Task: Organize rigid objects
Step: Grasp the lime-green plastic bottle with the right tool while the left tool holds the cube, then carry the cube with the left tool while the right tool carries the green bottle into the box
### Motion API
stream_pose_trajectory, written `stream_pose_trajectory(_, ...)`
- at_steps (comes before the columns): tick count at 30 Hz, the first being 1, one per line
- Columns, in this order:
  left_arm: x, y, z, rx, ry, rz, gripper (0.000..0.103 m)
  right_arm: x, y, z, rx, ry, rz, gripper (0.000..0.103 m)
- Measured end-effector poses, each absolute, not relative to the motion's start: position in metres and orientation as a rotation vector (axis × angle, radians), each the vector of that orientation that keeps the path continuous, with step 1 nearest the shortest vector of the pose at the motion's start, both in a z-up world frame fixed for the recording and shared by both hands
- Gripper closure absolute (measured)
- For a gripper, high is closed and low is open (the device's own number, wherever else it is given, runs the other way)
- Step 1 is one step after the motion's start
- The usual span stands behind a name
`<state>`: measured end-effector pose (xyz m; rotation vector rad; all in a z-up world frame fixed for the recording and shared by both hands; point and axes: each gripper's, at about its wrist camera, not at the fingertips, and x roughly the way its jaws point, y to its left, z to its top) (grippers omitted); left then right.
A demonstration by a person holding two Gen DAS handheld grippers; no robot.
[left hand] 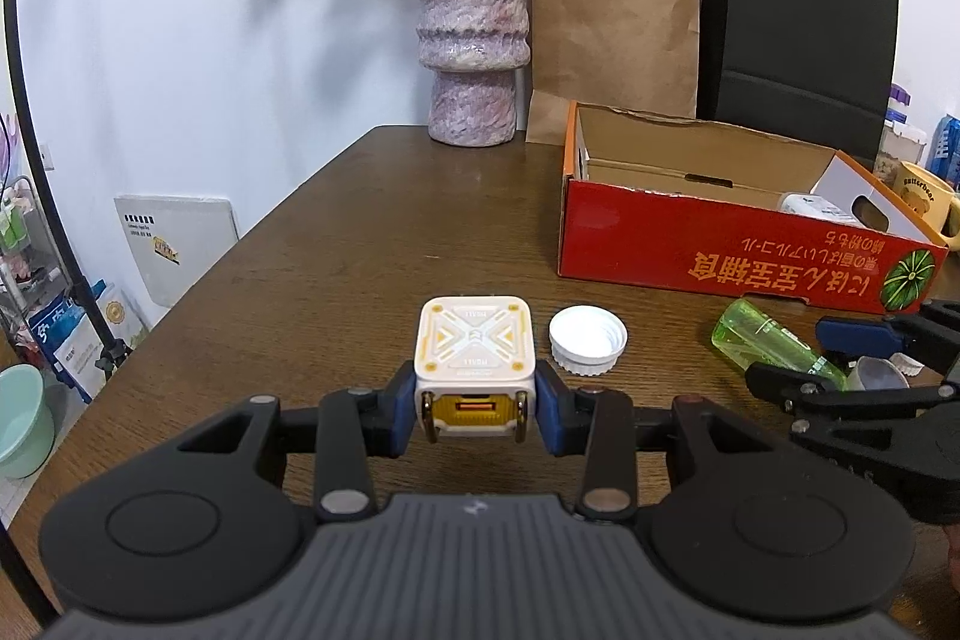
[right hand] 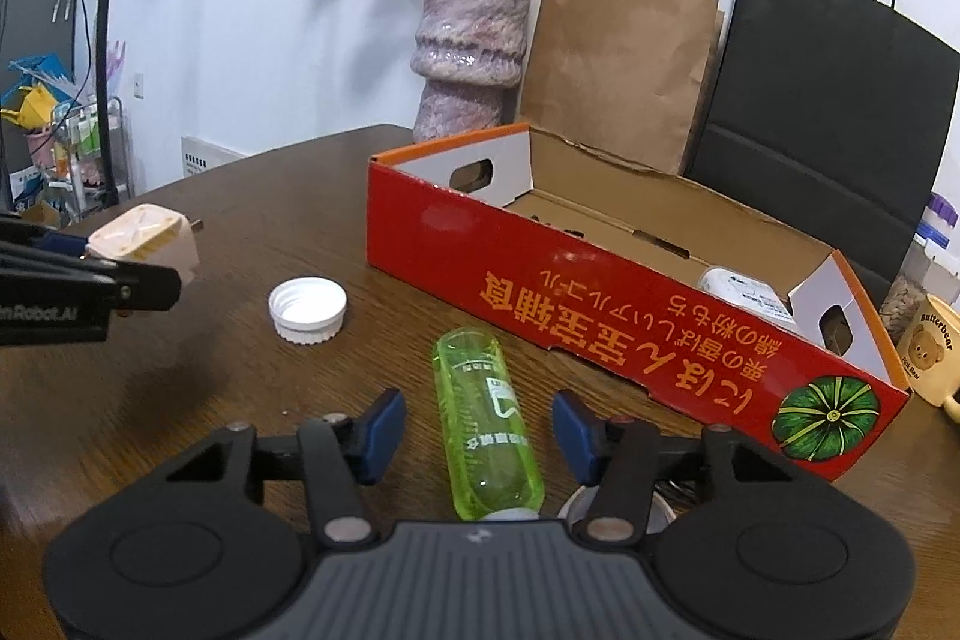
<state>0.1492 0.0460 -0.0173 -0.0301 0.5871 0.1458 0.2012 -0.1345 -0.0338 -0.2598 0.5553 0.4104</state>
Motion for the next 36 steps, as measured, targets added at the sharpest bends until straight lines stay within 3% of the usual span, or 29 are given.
stream_pose_trajectory(10,0.149,0.047,-0.019,-0.029,0.591,0.145,0.063,0.203,-0.135,-0.043,-0.242,0.61,0.429,0.072)
stream_pose_trajectory(36,0.141,0.023,-0.003,0.01,0.536,0.116,0.063,0.148,-0.161,0.003,-0.152,0.472,0.342,0.073)
